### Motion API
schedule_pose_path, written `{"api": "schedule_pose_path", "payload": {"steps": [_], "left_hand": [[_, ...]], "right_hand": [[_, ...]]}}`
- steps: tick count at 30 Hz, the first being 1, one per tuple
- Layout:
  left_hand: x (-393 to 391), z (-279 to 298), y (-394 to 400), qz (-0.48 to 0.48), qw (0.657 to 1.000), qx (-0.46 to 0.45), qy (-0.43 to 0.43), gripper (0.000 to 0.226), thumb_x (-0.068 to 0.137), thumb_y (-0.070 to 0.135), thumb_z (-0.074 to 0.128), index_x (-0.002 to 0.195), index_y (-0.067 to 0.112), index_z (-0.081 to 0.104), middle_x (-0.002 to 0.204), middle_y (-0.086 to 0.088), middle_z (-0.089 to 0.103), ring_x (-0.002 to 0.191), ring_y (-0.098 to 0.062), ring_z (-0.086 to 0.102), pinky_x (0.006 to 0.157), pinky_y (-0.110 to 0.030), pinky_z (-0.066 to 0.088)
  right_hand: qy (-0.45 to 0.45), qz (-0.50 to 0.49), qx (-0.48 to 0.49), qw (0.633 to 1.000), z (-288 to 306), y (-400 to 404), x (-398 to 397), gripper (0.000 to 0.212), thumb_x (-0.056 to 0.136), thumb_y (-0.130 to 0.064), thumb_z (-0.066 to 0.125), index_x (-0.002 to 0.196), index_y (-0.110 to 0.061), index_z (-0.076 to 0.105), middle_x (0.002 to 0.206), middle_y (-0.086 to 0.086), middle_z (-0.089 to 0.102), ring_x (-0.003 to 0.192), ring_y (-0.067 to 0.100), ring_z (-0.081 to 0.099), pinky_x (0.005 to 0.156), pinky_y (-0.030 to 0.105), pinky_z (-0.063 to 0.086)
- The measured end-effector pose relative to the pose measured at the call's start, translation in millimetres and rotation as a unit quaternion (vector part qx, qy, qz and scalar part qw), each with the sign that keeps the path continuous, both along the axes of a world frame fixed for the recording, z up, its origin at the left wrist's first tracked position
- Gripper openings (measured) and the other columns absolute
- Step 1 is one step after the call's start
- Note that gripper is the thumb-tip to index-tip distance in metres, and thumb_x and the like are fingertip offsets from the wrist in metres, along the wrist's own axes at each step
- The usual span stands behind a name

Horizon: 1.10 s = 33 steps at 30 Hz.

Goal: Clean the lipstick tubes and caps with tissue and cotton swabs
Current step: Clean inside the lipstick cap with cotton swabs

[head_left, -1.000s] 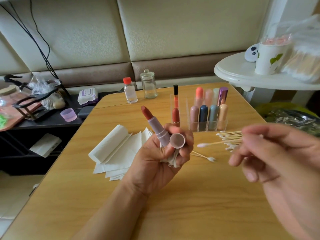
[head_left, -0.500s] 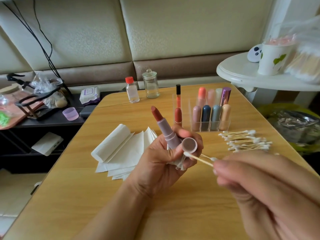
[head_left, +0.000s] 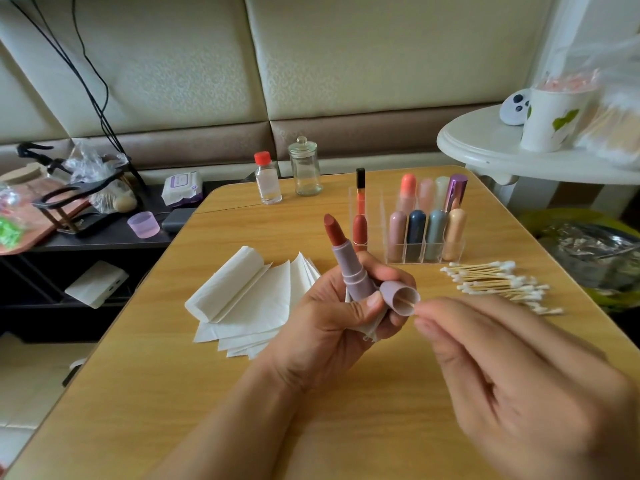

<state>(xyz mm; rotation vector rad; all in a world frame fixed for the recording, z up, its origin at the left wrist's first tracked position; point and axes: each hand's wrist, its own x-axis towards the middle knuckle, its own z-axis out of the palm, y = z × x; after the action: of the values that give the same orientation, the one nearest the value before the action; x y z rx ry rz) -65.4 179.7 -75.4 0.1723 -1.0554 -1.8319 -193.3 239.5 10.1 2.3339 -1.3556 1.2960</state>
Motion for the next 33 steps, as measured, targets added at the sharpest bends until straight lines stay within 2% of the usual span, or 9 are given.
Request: {"api": "schedule_pose_path", "payload": {"steps": [2,5,12,17,20,23,25,27,33], "left_hand": [[-1.4,-0.8,0.1,0.018,1.000,-0.002,-0.020,0.018,0.088,-0.005,0.049,0.100,0.003,0.059,0.097,-0.018,0.053,0.071,-0.018,0.053,0.062,-0.024,0.044],[-2.5,-3.9,-0.1,0.044,0.998,-0.009,-0.052,0.020,0.088,-0.006,0.047,0.098,0.005,0.061,0.093,-0.017,0.056,0.070,-0.018,0.053,0.062,-0.025,0.040],[0.0,-2.7,1.3,0.061,0.995,-0.009,-0.078,0.017,0.085,0.000,0.054,0.096,0.008,0.064,0.089,-0.012,0.060,0.069,-0.017,0.055,0.063,-0.025,0.042],[1.7,-5.9,-0.6,0.089,0.988,-0.026,-0.122,0.020,0.088,-0.004,0.047,0.098,0.006,0.062,0.089,-0.012,0.060,0.070,-0.020,0.048,0.064,-0.027,0.039],[1.1,-6.5,-1.1,0.119,0.976,-0.056,-0.171,0.021,0.089,-0.005,0.047,0.099,0.005,0.061,0.086,-0.015,0.058,0.067,-0.020,0.045,0.062,-0.027,0.039],[0.2,-8.4,-3.4,0.167,0.961,-0.069,-0.212,0.020,0.088,0.001,0.051,0.100,0.010,0.064,0.085,-0.021,0.052,0.066,-0.022,0.044,0.062,-0.030,0.036],[1.3,-10.0,-5.2,0.186,0.955,-0.072,-0.219,0.017,0.089,0.004,0.053,0.102,0.007,0.062,0.083,-0.025,0.049,0.066,-0.022,0.044,0.061,-0.029,0.037],[1.4,-11.2,-5.2,0.187,0.946,-0.104,-0.244,0.015,0.090,0.005,0.054,0.104,0.003,0.058,0.081,-0.032,0.048,0.066,-0.023,0.041,0.061,-0.028,0.037],[2.9,-11.6,-4.0,0.186,0.931,-0.146,-0.279,0.014,0.090,0.004,0.052,0.103,0.002,0.058,0.080,-0.036,0.048,0.065,-0.024,0.039,0.060,-0.028,0.037]], "right_hand": [[-0.005,-0.032,-0.096,0.995,-50.4,-6.4,-31.2,0.009,0.087,-0.006,0.070,0.087,-0.002,0.078,0.078,0.010,0.073,0.060,0.026,0.065,0.071,0.032,0.049],[0.012,-0.062,-0.130,0.990,-69.2,4.3,-35.3,0.007,0.080,-0.001,0.072,0.082,-0.003,0.078,0.070,0.011,0.072,0.050,0.029,0.065,0.067,0.035,0.047],[-0.130,-0.011,-0.079,0.988,-66.0,-1.0,-37.9,0.020,0.093,-0.011,0.064,0.081,-0.006,0.080,0.065,-0.004,0.066,0.056,0.009,0.055,0.059,0.019,0.046],[-0.098,0.001,-0.068,0.993,-76.8,-1.3,-37.6,0.023,0.090,-0.015,0.062,0.081,-0.005,0.080,0.067,-0.005,0.068,0.070,0.008,0.058,0.065,0.013,0.048],[-0.029,-0.032,-0.065,0.997,-73.2,-4.6,-47.6,0.012,0.082,-0.011,0.069,0.079,-0.006,0.079,0.062,-0.001,0.068,0.049,0.013,0.058,0.054,0.024,0.046],[0.049,-0.059,0.003,0.997,-74.4,-8.8,-57.3,0.021,0.091,-0.017,0.059,0.081,-0.011,0.076,0.058,-0.001,0.064,0.041,0.022,0.056,0.036,0.035,0.045],[0.055,-0.051,0.074,0.994,-74.4,-9.7,-60.1,0.023,0.092,-0.017,0.059,0.072,-0.019,0.070,0.049,-0.010,0.053,0.038,0.014,0.048,0.035,0.030,0.041],[0.003,-0.031,0.130,0.991,-75.2,-11.0,-62.0,0.028,0.089,-0.025,0.058,0.062,-0.024,0.062,0.042,-0.010,0.041,0.042,0.017,0.045,0.038,0.020,0.030],[-0.133,0.087,0.205,0.966,-79.7,-11.4,-59.3,0.031,0.092,-0.040,0.057,0.071,-0.021,0.071,0.050,0.000,0.052,0.042,0.015,0.042,0.039,0.020,0.026]]}}
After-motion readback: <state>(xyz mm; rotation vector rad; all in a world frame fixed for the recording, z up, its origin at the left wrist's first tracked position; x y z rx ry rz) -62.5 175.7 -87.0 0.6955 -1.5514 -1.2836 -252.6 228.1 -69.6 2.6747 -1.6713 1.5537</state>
